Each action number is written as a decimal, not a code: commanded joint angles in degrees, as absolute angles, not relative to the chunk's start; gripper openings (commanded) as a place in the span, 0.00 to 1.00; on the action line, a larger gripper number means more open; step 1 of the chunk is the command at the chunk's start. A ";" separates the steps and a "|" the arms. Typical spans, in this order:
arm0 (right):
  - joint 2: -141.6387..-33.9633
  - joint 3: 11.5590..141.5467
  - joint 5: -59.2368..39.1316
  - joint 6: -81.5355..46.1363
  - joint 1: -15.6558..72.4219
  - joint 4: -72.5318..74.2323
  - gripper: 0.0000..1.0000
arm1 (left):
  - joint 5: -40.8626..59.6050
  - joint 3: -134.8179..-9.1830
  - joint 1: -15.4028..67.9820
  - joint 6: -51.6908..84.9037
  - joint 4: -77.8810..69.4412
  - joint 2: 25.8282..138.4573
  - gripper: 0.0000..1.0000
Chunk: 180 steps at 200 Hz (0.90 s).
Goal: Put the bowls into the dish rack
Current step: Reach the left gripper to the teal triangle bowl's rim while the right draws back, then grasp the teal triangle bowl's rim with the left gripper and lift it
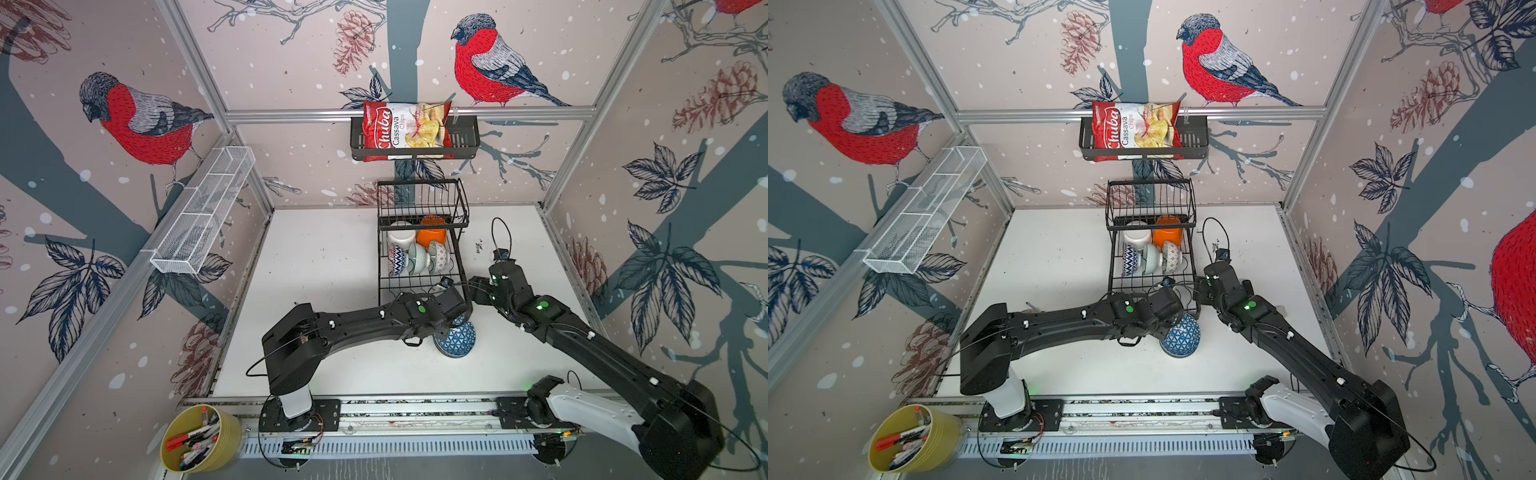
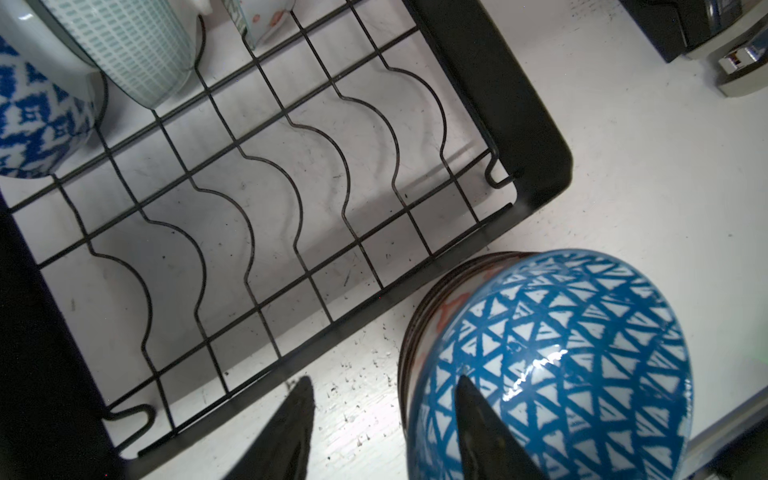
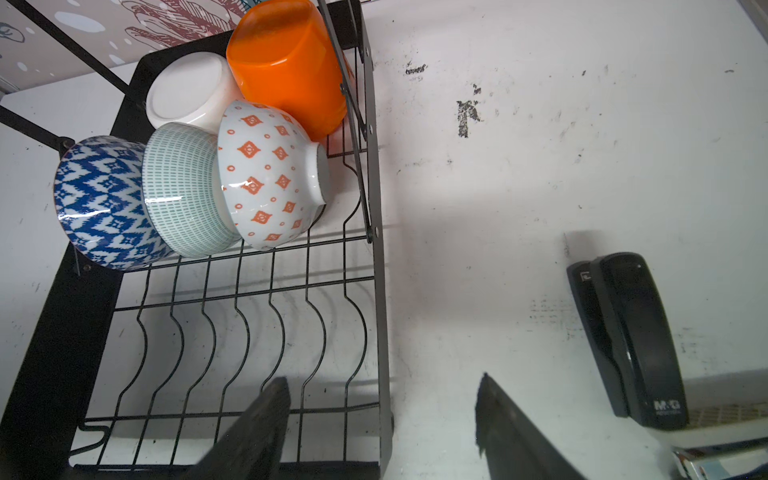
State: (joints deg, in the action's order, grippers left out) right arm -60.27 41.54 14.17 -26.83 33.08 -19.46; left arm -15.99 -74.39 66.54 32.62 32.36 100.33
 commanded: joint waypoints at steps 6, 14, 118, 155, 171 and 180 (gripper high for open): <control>-60.24 41.46 14.15 -26.16 33.11 -18.28 0.72 | -15.39 -75.77 66.80 32.60 34.59 101.72 0.43; -60.05 41.47 14.15 -26.16 33.09 -18.19 0.72 | -15.38 -76.09 66.91 32.75 34.99 102.18 0.41; -59.46 41.66 13.71 -25.86 32.98 -18.19 0.72 | -16.04 -78.42 67.68 32.52 36.44 103.71 0.09; -59.15 41.83 13.62 -25.88 32.96 -18.37 0.72 | -16.06 -78.73 67.81 31.65 35.78 103.69 0.06; -59.07 41.80 13.56 -25.94 33.09 -18.48 0.72 | -16.31 -79.04 67.79 31.42 35.67 103.56 0.02; -59.03 41.84 13.54 -26.07 33.12 -18.51 0.72 | -16.68 -78.95 67.77 31.40 35.50 103.40 0.00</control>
State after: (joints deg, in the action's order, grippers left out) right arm -59.31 41.45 13.54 -26.70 32.99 -19.33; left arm -15.38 -78.46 67.61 32.40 35.42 103.57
